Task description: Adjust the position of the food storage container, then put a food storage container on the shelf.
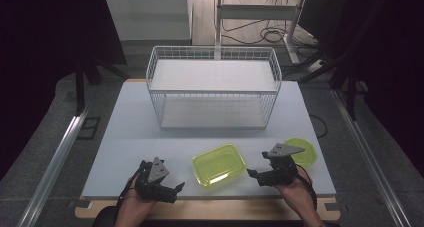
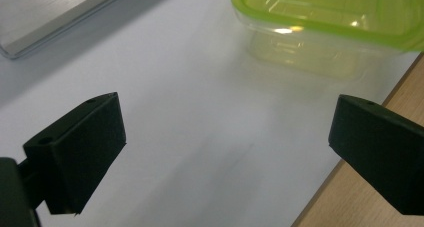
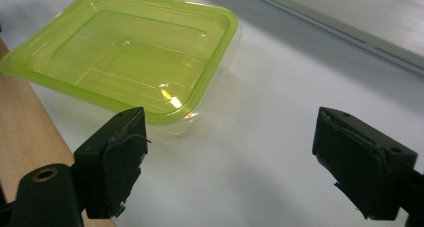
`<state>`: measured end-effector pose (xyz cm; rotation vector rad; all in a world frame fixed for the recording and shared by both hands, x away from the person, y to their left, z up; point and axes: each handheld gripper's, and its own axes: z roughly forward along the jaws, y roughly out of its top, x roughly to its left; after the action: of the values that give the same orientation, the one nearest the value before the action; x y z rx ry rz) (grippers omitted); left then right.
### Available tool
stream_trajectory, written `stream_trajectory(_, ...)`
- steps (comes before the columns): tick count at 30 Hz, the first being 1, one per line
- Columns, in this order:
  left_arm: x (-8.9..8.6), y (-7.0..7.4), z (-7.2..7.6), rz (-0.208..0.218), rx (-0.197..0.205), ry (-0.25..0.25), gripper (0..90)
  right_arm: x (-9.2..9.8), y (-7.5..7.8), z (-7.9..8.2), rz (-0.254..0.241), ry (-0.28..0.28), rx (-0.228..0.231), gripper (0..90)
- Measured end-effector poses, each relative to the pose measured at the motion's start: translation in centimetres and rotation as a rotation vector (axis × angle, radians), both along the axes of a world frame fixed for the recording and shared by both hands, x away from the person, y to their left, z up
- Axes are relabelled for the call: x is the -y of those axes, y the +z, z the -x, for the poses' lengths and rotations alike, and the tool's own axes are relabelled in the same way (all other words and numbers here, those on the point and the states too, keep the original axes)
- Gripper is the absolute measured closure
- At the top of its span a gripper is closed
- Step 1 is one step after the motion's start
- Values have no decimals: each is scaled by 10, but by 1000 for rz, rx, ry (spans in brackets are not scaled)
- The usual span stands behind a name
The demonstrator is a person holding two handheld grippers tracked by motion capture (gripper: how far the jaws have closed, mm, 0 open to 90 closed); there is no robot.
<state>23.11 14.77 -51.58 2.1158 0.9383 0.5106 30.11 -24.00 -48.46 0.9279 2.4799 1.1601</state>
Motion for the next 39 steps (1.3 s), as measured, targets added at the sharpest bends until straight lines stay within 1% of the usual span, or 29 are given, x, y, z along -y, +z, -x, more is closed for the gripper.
stream_trajectory(2, -2, 0, 0, 17, 6, 4, 12, 0, -1, -1, -13, 5, -11, 129)
stream_trajectory(5, -3, 0, -1, 27, 10, 6, 10, 0, -1, -2, -22, 14, -16, 107)
stream_trajectory(7, -3, 0, -1, 23, 8, 6, 10, 0, -2, -2, -15, 25, -16, 94)
stream_trajectory(8, -2, -1, -1, 11, 8, 1, 10, -2, -2, -2, -3, 22, -8, 82)
stream_trajectory(11, 0, -1, -1, -8, 11, -8, 10, -3, -2, -3, -7, 16, -12, 80)
stream_trajectory(14, 0, -2, -1, -12, 13, -10, 9, -4, -1, -5, -6, -15, -37, 73)
stream_trajectory(15, 0, -2, -1, -12, 13, -10, 9, -4, -1, -5, -6, -15, -37, 73)
stream_trajectory(16, 0, -2, -1, -11, 14, -8, 10, -5, -1, -8, -23, -23, -60, 61)
stream_trajectory(17, 0, -2, -1, -11, 14, -8, 10, -5, -1, -8, -23, -23, -60, 61)
stream_trajectory(18, 0, -2, -1, -11, 14, -6, 10, -7, -1, -11, -38, -30, -88, 64)
stream_trajectory(20, 0, -2, -1, -17, 13, -7, 10, -9, 2, -14, -50, -24, -130, 116)
stream_trajectory(21, 0, -2, -1, -17, 13, -7, 10, -9, 2, -14, -50, -24, -130, 116)
stream_trajectory(22, 0, -2, -2, -21, 12, -8, 10, -10, 3, -16, -63, -23, -157, 148)
stream_trajectory(23, 1, -3, -1, -22, 10, -8, 10, -11, 6, -21, -103, -19, -185, 231)
stream_trajectory(25, 2, -3, -2, -29, 10, -10, 10, -12, 8, -26, -129, -15, -202, 283)
stream_trajectory(26, 2, -3, -1, -30, 11, -10, 10, -13, 8, -29, -131, -13, -213, 309)
stream_trajectory(27, 2, -3, -1, -30, 11, -10, 10, -13, 8, -29, -131, -13, -213, 309)
stream_trajectory(28, 2, -4, -1, -32, 10, -10, 10, -14, 8, -32, -130, -9, -223, 323)
stream_trajectory(29, 2, -4, -2, -32, 10, -10, 10, -16, 5, -39, -137, -8, -255, 366)
stream_trajectory(30, 3, -4, -2, -38, 8, -11, 10, -17, 4, -42, -138, -11, -274, 389)
stream_trajectory(33, 4, -5, -1, -37, 7, -9, 10, -21, 1, -50, -139, -3, -295, 452)
stream_trajectory(34, 4, -5, -1, -37, 7, -9, 10, -21, 1, -50, -139, -3, -295, 452)
stream_trajectory(35, 4, -5, -2, -42, 8, -11, 10, -23, -1, -56, -145, 2, -316, 487)
stream_trajectory(36, 4, -5, -2, -49, 6, -14, 10, -24, -2, -59, -153, 7, -327, 507)
stream_trajectory(39, 4, -6, -2, -53, 7, -14, 10, -27, -6, -69, -170, 9, -378, 543)
